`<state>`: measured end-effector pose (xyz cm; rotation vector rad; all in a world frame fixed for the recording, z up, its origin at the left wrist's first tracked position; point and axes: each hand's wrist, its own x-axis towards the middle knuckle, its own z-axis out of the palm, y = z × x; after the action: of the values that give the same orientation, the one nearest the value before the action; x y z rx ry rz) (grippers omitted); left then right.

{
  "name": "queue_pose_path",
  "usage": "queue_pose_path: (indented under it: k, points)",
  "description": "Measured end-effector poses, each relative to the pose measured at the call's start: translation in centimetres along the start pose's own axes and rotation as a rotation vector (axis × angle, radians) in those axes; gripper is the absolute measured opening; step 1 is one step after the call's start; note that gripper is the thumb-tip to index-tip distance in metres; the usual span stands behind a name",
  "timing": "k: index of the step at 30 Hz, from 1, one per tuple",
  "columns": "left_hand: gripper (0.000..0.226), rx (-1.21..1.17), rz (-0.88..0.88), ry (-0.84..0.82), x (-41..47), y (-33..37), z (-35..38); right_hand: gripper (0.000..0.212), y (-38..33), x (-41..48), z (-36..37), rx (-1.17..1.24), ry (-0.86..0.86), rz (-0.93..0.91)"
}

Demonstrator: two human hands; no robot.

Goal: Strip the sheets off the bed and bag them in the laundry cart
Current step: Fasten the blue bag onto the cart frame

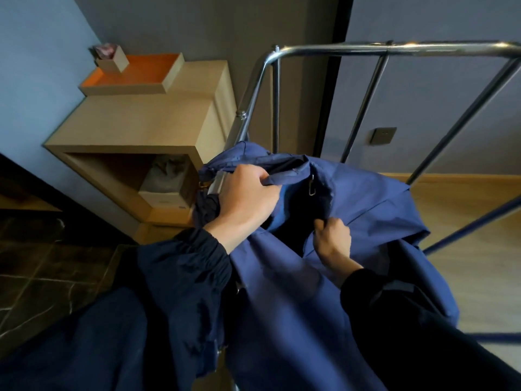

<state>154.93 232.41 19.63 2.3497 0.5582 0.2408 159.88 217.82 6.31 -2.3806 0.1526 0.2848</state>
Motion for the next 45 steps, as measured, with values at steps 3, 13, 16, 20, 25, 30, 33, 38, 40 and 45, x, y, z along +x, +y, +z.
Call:
queue_pose_path:
  k: [3, 13, 16, 20, 25, 30, 33, 38, 40, 45]
  points:
    - [0.013, 0.079, 0.050, -0.025, -0.7, 0.1, 0.5, 0.030, 0.6, 0.6, -3.9, 0.215, 0.047, -0.063]
    - [0.054, 0.701, 0.442, -0.108, -6.6, 4.0, 2.9, 0.016, -2.4, 1.3, -17.6, 0.737, 0.049, 0.054]
    - [0.043, 0.373, 0.713, 0.043, -8.7, 4.6, 5.0, 0.021, -3.4, 0.7, -19.4, 0.822, 0.033, 0.114]
    - [0.031, -0.039, 0.406, -0.322, -11.2, 6.9, 8.9, 0.021, -3.1, 0.1, -19.1, 0.875, 0.014, 0.214]
    - [0.060, -0.235, 0.031, -0.502, -9.0, 5.9, 14.3, 0.023, -3.1, -0.6, -18.5, 0.930, -0.011, 0.228]
    - [0.040, -0.124, 0.049, -0.430, -8.4, 6.2, 15.0, 0.028, -2.6, -0.3, -18.0, 0.964, -0.054, 0.193]
    - [0.035, -0.254, -0.023, -0.419, -8.6, 5.6, 15.1, 0.034, -2.3, -0.3, -17.2, 0.961, -0.087, 0.087]
    - [0.018, -0.573, -0.244, -0.432, -7.8, 7.2, 14.2, 0.010, 0.8, -2.5, -15.6, 0.450, -0.005, -0.222]
    - [0.014, -0.708, -0.323, -0.431, -7.2, 8.1, 13.3, 0.016, 3.0, -4.7, -14.8, 0.209, 0.068, -0.295]
    - [0.010, -0.733, -0.285, -0.297, -6.3, 10.4, 12.0, 0.053, 5.5, -9.4, -13.0, -0.028, 0.200, -0.393]
